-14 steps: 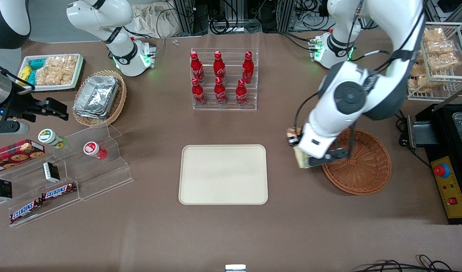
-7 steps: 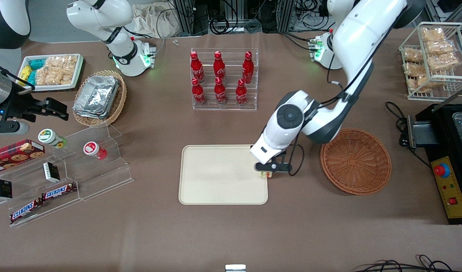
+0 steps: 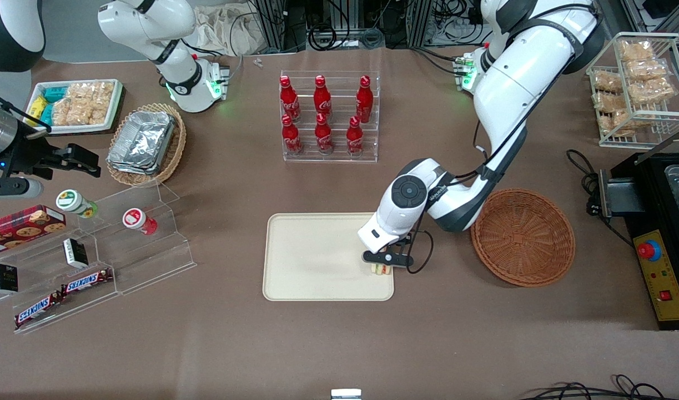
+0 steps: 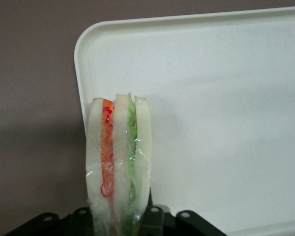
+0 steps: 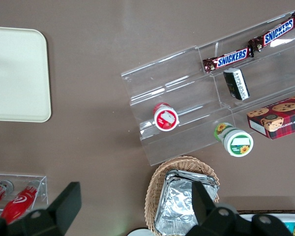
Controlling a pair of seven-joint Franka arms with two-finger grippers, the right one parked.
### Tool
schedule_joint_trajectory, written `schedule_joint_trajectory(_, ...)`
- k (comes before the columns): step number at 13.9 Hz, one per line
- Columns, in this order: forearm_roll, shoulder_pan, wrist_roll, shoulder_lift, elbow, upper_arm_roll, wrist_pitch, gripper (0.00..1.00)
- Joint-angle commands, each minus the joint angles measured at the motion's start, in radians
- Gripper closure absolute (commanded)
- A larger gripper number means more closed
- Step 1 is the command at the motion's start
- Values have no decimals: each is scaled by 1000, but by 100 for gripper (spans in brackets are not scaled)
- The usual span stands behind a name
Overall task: Place sandwich from basket to tray
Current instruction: 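Lower the sandwich onto the cream tray and open the left gripper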
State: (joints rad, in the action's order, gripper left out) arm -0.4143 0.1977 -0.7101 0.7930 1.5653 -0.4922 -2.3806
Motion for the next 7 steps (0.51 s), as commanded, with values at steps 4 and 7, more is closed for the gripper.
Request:
schedule_joint_trajectory(4, -29, -3, -144, -15, -31, 0, 3, 1)
schedule_joint_trajectory(7, -8, -7, -181, -127, -33, 64, 14, 1)
